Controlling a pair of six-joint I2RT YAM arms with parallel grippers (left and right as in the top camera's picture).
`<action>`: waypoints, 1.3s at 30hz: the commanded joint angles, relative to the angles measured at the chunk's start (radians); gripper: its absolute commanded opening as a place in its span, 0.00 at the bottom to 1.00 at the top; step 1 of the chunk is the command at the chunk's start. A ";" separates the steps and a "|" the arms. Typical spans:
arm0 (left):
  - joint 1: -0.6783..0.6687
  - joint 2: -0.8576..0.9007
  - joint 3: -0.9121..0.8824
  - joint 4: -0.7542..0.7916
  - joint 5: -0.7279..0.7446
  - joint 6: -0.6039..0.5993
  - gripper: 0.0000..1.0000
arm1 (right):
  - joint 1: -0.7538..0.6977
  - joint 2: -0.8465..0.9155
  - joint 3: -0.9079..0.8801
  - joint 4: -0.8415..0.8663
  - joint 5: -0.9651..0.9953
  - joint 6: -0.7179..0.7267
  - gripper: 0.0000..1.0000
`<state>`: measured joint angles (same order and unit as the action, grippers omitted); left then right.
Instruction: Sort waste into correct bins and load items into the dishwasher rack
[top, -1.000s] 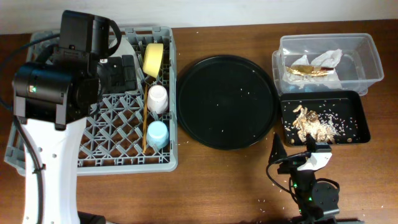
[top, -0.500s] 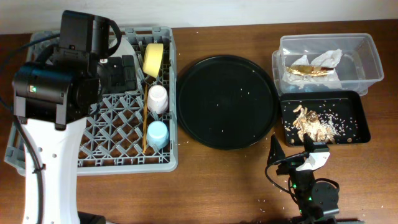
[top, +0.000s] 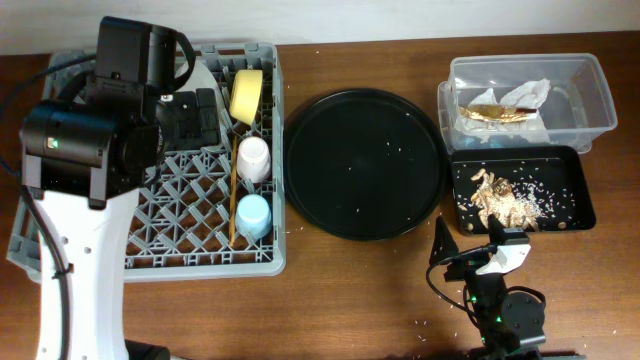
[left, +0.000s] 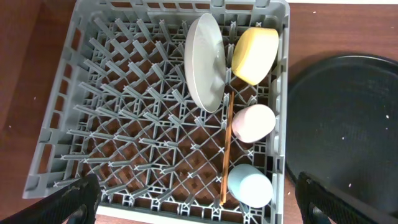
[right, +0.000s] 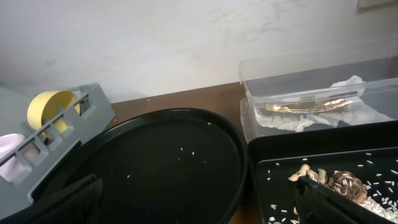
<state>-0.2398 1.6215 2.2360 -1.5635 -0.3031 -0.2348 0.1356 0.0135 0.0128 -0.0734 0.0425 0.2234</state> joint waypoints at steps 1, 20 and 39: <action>0.003 0.000 -0.003 -0.002 -0.045 0.006 1.00 | 0.008 -0.010 -0.007 -0.005 -0.009 -0.014 0.98; 0.146 -0.393 -0.659 0.668 0.210 0.006 1.00 | 0.008 -0.010 -0.007 -0.005 -0.009 -0.014 0.98; 0.177 -1.411 -2.045 1.595 0.211 0.193 1.00 | 0.008 -0.010 -0.007 -0.005 -0.009 -0.014 0.98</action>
<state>-0.0696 0.3389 0.2867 0.0238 -0.1036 -0.0822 0.1383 0.0109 0.0128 -0.0742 0.0353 0.2108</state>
